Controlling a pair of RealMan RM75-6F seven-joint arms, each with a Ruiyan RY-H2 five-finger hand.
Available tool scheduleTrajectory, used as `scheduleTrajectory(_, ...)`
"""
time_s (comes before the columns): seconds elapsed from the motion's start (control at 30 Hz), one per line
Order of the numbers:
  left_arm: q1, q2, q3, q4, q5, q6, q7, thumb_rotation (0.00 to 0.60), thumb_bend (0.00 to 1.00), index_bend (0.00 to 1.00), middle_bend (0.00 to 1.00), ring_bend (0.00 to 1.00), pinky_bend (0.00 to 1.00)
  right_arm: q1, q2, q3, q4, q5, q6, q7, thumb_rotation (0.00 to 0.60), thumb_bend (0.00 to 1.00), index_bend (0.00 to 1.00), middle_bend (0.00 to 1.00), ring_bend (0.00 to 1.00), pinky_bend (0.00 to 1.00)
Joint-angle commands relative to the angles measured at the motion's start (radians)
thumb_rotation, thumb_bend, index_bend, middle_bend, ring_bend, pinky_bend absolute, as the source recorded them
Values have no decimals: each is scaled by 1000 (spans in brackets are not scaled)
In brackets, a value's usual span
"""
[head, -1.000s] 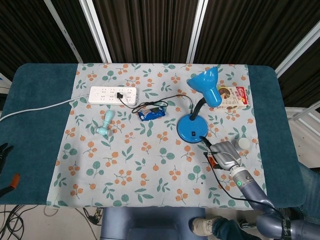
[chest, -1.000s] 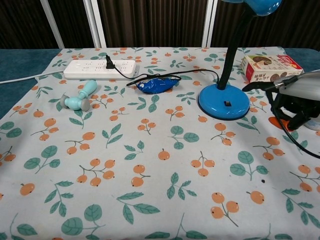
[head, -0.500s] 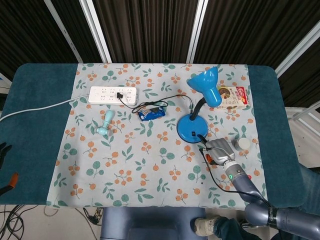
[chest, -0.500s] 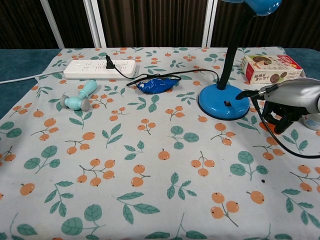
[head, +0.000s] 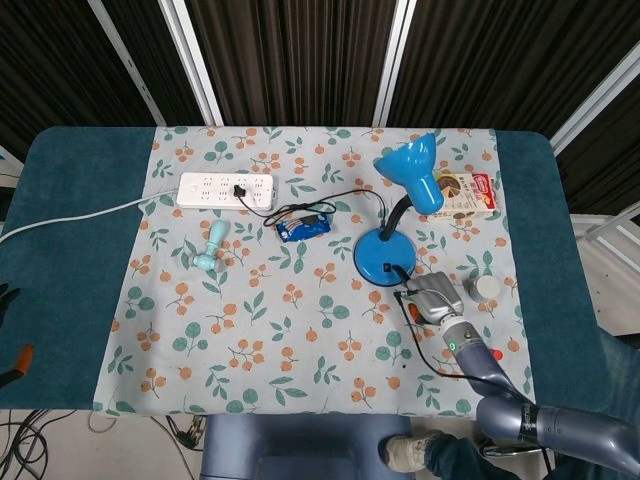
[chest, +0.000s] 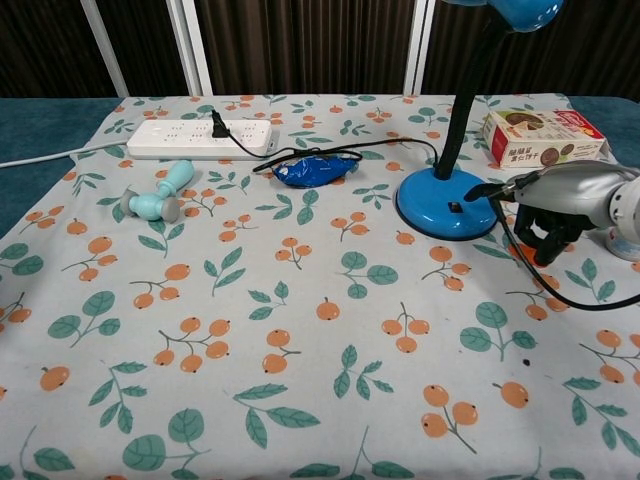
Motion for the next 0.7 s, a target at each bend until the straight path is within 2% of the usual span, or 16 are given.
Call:
scheduleTrajectory(0.03,-1,1,0,0,0,-3,0,600,402,81,24,28,49,5,-5,-4,3,-2,7,-2,600,561,29,799,904,896)
scheduleTrajectory(0.7,0,2,0,0,-1,-3,-1,600,402,78,24,28,49,43,-28,-33,25,36,19,-33,600,561,29,799,904,960)
